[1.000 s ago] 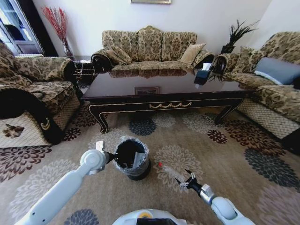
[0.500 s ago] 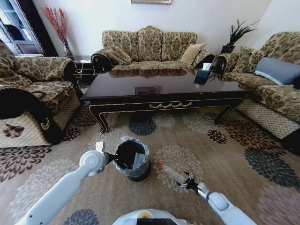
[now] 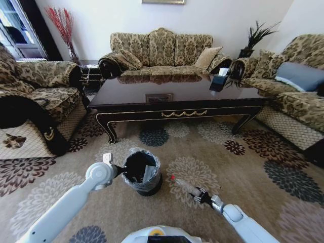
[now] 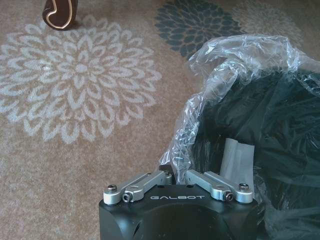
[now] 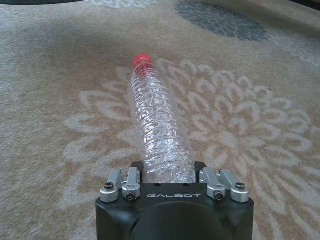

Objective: Move to the front of the table and pick up the trash from the floor, then place it into the trash bin.

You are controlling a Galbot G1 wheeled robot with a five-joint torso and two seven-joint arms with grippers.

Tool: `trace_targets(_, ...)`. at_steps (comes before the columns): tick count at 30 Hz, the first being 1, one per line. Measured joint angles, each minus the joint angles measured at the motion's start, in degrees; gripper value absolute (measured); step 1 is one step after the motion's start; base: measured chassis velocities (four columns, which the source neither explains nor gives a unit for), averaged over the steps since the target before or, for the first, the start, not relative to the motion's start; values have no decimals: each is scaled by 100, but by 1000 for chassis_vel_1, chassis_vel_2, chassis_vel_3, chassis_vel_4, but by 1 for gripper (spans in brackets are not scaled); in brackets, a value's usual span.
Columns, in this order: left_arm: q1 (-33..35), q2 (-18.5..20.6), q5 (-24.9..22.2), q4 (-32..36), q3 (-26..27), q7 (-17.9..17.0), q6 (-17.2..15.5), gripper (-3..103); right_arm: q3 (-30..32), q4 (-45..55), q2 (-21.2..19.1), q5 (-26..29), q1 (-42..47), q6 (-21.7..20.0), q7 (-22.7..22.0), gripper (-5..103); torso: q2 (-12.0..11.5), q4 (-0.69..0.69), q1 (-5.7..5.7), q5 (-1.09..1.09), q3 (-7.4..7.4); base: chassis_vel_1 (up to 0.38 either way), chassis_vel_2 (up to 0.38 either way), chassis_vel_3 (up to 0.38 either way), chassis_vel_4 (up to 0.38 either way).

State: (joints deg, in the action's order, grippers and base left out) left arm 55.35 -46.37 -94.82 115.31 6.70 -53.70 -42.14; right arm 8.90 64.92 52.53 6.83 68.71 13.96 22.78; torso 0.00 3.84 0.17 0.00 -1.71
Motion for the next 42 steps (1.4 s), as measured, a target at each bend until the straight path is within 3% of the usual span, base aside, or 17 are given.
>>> trace_targets(2,0,-5,3,0,0,0,0,0,17,17,-4,-8,22,4,0,46,0,0,0,0,0,0,0,0,0)
trace_targets(8,7,-48,25,2,-14,8,0,0,177,162,-1,-28,215,9,3,32,0,0,0,1,0,0,0,0,0)
trace_targets(15,11,-52,34,16,-16,15,0,0,476,282,0,27,364,8,25,32,0,0,0,1,0,0,0,0,0)
trace_targets(24,-41,-19,52,102,-142,7,0,0,1377,976,-105,941,837,-105,45,32,0,1,0,1,0,0,0,0,0)
trace_targets(32,-242,-105,114,362,-598,-106,0,0,2350,2830,-298,2080,1602,-450,19,32,0,0,0,0,0,0,0,0,0)
trace_targets(34,-276,-110,128,362,-650,-119,2,0,2424,3049,-313,2139,1672,-478,5,32,0,1,0,0,0,0,0,0,0)
trace_targets(36,-366,-150,167,411,-842,-168,2,0,2681,3836,-349,2275,1936,-575,-40,32,0,-1,0,0,0,0,0,0,0)
trace_targets(37,-540,-261,180,482,-1153,-225,2,0,2842,4722,-361,2306,2255,-672,-120,32,0,1,0,1,0,0,0,0,0)
trace_targets(42,-693,-375,243,473,-1447,-264,2,0,2801,5767,-319,2180,2628,-755,-183,32,0,0,0,-1,0,0,0,0,0)
